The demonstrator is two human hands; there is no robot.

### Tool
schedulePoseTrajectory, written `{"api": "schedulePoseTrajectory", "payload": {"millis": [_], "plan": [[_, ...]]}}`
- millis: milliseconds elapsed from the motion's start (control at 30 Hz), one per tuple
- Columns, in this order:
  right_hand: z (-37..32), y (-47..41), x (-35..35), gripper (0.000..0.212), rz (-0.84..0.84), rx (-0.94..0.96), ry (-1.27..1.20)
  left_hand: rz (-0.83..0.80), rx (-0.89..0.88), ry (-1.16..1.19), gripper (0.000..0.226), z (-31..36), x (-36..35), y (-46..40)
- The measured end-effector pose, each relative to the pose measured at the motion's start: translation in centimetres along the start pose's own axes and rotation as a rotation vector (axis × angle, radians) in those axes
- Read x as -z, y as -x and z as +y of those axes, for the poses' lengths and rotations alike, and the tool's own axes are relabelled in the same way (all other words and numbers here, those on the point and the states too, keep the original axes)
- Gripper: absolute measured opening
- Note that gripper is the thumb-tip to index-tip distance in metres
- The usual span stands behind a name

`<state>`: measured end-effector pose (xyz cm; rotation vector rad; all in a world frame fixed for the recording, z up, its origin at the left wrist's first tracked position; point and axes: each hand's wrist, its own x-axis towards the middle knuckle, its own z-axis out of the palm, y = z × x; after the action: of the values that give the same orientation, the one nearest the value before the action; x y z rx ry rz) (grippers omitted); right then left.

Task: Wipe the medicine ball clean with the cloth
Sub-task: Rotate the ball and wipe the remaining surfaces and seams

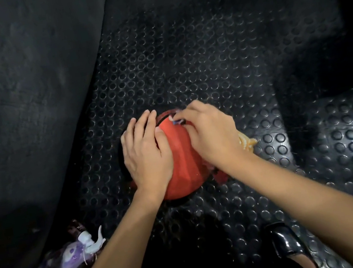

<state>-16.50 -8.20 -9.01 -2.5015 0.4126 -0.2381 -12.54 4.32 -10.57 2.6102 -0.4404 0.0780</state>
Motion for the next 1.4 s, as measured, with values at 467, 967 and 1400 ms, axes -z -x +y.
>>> {"api": "schedulePoseTrajectory", "payload": {"millis": [467, 967, 1400], "plan": [[1.8, -1.3, 0.2, 0.028, -0.079, -0.059, -0.038, 0.002, -0.097, -0.037, 0.049, -0.2, -0.2, 1.0], [2.7, -4.6, 0.5, 0.027, -0.246, -0.199, -0.022, 0.017, -0.111, -0.050, 0.048, 0.6, -0.6, 1.1], [2.0, 1.8, -0.4, 0.027, -0.003, -0.163, -0.142, 0.058, 0.005, 0.022, 0.050, -0.6, -0.3, 0.4]]}}
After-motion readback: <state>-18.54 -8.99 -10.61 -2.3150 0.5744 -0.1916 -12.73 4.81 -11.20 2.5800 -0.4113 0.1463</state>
